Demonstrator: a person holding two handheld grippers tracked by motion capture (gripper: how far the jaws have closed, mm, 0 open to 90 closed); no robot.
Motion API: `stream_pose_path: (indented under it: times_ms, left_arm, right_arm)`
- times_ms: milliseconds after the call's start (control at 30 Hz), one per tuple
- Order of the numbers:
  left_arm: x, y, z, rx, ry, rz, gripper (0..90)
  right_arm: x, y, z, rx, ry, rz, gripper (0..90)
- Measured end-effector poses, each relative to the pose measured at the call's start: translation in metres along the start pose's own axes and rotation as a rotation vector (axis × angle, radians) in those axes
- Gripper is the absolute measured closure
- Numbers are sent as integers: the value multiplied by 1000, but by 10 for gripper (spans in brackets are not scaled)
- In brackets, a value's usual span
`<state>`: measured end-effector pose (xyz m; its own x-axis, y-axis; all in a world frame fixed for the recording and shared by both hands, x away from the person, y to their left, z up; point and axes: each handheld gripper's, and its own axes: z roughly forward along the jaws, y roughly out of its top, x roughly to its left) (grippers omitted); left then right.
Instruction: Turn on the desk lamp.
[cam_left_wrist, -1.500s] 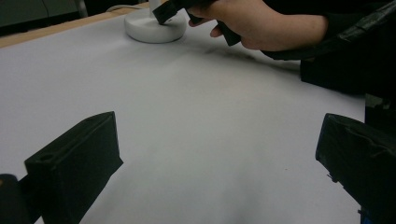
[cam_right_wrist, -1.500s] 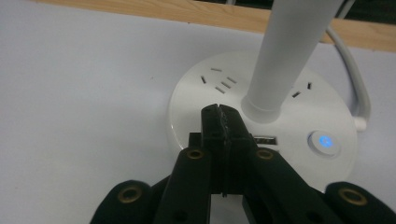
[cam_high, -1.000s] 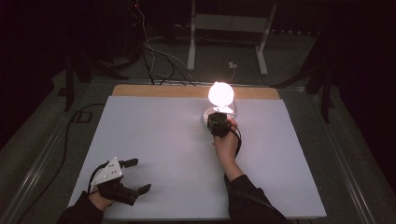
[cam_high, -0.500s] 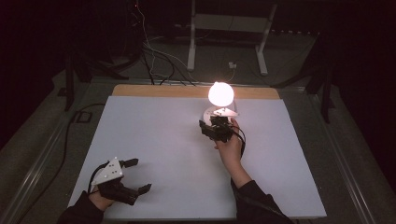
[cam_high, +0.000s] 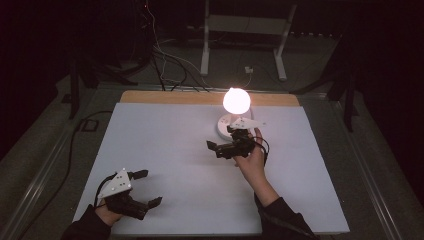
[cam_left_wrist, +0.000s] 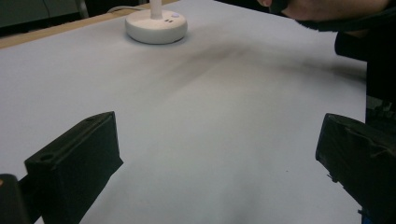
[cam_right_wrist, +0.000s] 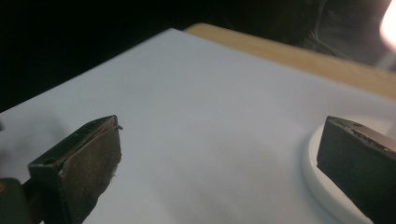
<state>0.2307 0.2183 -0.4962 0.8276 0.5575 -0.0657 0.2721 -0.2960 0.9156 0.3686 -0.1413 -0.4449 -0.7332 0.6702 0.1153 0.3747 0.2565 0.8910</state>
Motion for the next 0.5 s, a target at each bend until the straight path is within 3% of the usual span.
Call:
stream_pose_path:
  times_ms: [133, 267, 500]
  left_arm:
    - [0, 0, 0, 0, -1, -2, 4]
    - [0, 0, 0, 2, 0, -3, 4]
    - [0, 0, 0, -1, -1, -3, 4]
  right_arm:
    - [1, 0, -11, -7, 31, -55, 0]
    - [-1, -5, -22, 13, 67, -69, 0]
    - [-6, -23, -47, 39, 67, -107, 0]
